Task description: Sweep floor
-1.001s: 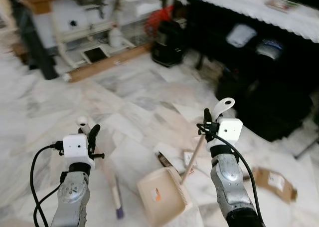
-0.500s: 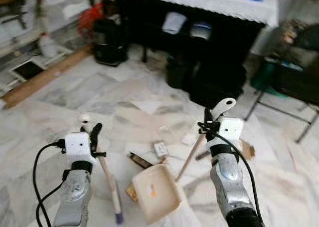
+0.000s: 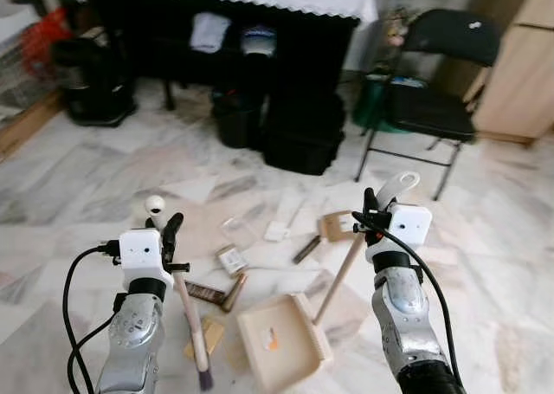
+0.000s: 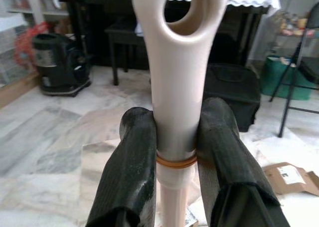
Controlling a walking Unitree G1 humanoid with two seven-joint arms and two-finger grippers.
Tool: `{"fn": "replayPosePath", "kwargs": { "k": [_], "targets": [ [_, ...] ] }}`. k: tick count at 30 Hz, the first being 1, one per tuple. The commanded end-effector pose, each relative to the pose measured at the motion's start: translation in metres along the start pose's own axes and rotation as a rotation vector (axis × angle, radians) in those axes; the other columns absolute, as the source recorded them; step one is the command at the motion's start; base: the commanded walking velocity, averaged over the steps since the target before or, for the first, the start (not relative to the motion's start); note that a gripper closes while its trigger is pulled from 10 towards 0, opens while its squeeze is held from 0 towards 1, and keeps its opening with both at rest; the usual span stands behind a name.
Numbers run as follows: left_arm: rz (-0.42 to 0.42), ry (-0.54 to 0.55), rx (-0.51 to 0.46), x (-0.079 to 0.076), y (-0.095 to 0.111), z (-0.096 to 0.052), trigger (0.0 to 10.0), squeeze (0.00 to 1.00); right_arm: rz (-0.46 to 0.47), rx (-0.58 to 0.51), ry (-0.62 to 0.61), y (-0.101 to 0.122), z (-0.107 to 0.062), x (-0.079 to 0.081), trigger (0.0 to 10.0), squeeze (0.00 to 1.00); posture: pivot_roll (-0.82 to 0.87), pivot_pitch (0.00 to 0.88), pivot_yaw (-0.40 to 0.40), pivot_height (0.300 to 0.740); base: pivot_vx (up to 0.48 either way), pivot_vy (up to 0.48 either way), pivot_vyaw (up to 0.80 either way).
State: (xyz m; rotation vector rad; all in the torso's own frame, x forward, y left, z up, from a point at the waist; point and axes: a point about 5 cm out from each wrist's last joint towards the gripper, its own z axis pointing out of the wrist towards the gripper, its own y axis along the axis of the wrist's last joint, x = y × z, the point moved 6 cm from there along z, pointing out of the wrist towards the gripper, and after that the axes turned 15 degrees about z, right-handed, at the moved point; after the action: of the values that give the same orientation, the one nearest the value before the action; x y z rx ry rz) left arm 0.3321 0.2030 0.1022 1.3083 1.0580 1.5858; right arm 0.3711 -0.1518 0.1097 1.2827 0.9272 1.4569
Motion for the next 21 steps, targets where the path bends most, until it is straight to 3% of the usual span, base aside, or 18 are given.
{"fn": "replayPosePath", "kwargs": {
  "k": [1, 15, 21],
  "targets": [
    [0.009, 0.008, -0.052, 0.0038, 0.0125, 0.0025, 10.0, 0.00, 0.011, -0.039, 0.013, 0.0092, 0.0030, 0.0050, 10.0, 0.00, 0.09, 0.064, -0.036, 0.740, 0.000, 0.000, -0.78],
    [0.013, 0.007, -0.058, 0.0039, 0.0133, 0.0032, 10.0, 0.00, 0.012, -0.044, 0.018, 0.0098, 0.0034, 0.0064, 10.0, 0.00, 0.09, 0.051, -0.035, 0.740, 0.000, 0.000, -0.78],
    [0.014, 0.010, -0.058, 0.0045, 0.0135, 0.0034, 10.0, 0.00, 0.015, -0.055, 0.024, 0.0116, 0.0029, 0.0075, 10.0, 0.00, 0.09, 0.054, -0.035, 0.740, 0.000, 0.000, 0.00]
  ]
}}
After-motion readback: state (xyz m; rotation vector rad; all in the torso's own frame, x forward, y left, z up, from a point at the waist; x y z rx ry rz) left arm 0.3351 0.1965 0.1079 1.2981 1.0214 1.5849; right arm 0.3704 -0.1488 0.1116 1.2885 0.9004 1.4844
